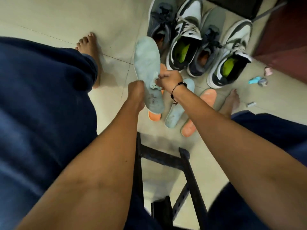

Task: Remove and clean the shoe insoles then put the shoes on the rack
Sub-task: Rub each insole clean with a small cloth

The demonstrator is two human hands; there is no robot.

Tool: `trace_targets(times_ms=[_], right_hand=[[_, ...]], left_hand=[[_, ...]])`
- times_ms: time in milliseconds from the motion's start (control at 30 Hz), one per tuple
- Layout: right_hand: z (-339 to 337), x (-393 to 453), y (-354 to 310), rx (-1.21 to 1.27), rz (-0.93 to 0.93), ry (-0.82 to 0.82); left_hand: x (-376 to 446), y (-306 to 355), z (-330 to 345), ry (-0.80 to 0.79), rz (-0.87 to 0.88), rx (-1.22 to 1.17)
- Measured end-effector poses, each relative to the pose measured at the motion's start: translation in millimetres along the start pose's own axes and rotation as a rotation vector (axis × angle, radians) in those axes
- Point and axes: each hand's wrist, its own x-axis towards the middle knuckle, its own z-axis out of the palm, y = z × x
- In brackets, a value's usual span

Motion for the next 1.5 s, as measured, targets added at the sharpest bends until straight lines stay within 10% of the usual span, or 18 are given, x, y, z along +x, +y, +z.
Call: trace_targets(times_ms=[333,767,1167,1500], right_hand=[[-86.7,-162.1,-44.1,0.12,-0.221,0.089],[-168.1,-331.3,-93.7,0.232,-0.505,0.056],[-254.9,-476.2,-187.4,-0.115,-1.239,1.255],[-247.8,-479.8,-241.7,-0.075,-1.418,1.491]], left_hand=[[-127.0,5.6,-9.5,-0.292,0.131,-0.258],[-285.5,63.9,-1.7,-1.042,0.369,-0.465],[-451.1,122.5,20.7,-1.463,0.846,-0.442],[-461.1,92.2,15.2,-1.569,0.808,-0.467]])
